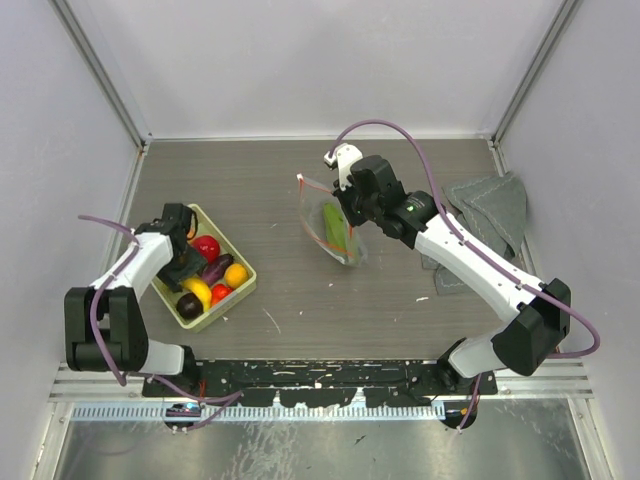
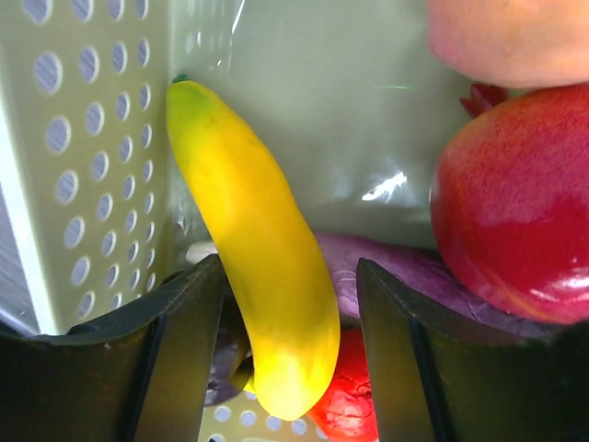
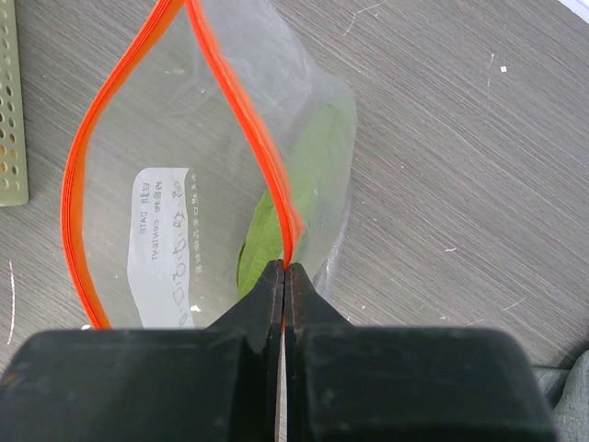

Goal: Place the food in the zip-top bag and seal the zipper
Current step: Pick up the fake fruit from the bin.

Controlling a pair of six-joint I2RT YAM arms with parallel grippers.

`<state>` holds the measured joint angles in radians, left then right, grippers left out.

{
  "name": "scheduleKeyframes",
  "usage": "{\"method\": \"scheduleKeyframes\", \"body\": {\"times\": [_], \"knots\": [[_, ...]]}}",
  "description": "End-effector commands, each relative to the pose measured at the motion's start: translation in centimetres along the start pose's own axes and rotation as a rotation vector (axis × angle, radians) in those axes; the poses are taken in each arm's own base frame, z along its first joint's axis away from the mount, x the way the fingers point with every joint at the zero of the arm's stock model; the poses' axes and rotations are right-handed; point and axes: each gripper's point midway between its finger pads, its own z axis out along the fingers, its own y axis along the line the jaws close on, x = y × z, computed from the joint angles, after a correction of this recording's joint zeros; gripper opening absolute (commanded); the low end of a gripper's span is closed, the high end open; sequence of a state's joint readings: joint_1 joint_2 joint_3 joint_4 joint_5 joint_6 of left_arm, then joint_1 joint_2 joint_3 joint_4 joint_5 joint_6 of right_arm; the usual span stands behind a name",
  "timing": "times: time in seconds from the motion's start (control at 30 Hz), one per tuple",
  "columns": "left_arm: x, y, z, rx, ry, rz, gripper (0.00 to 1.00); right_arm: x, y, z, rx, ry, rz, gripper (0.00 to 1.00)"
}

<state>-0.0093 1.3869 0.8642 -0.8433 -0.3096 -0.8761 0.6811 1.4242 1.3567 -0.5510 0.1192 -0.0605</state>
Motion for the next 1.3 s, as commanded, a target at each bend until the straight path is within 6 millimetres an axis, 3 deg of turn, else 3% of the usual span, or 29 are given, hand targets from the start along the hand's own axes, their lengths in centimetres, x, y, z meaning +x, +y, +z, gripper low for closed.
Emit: {"method": "scheduleKeyframes", "body": {"times": [0.0, 0.17, 0.47, 0.77, 1.07, 1.27], "knots": [[-0.1, -1.0, 1.0, 0.028, 0.010, -0.008, 0.61, -2.7, -0.5, -1.3, 0.020, -0.105, -0.004, 0.00], [0.0, -1.0, 0.9, 0.027, 0.019, 0.000, 0.48, -2.7, -0.6, -1.3, 0.025, -0.106, -0.001, 0.00], [-1.0, 0.1, -2.7, 0.069, -0.040, -0.004, 0.30, -2.9, -0.5, -1.5, 0.020, -0.115, -0.001, 0.00], [-2.8, -0.4, -9.4, 0.289, -0.151, -0.054, 0.12, -3.0, -0.3, -1.4, 0.010, -0.120, 0.005, 0.00], [-3.4, -3.9, -17.7, 0.671, -0.220, -0.050, 0.01, -3.0, -0.2, -1.2, 0.007, -0.119, 0.010, 0.00], [-2.2, -7.0, -22.6, 0.911, -0.193, -0.052, 0.00, -3.1, -0.1, -1.3, 0.000, -0.126, 0.020, 0.00]]}}
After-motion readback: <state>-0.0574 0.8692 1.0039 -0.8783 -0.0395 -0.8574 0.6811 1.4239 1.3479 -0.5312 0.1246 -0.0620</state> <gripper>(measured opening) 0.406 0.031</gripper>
